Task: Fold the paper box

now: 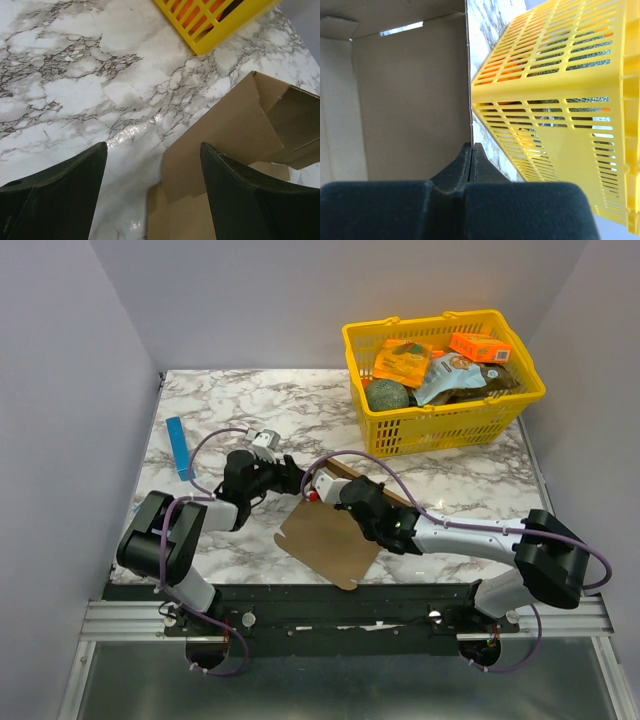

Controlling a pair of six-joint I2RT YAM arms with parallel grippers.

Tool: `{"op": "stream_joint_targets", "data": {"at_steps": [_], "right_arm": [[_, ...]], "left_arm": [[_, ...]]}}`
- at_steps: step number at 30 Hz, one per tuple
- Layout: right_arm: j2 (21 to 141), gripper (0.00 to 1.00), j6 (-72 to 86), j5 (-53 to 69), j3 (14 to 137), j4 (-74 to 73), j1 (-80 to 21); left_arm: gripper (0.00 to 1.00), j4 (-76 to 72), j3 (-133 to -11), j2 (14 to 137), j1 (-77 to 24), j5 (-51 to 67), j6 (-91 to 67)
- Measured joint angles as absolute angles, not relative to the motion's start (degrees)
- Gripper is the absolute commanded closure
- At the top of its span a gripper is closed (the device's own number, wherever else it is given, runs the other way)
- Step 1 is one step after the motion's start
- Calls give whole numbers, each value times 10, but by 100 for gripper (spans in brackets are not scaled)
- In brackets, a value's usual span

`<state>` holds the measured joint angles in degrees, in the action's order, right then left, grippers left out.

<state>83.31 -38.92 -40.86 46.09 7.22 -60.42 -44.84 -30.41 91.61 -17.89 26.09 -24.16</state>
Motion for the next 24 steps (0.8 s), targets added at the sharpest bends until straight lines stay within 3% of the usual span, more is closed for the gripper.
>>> {"op": "stream_joint_targets", "data": {"at_steps": [13,24], "right_arm": [[840,99,-419,-415,460,82,-609],[844,99,-422,-422,460,89,-611]], "left_arm": [[17,-540,-230,892,-192,256,-248],[29,-644,-220,911,-200,275,-254]]}}
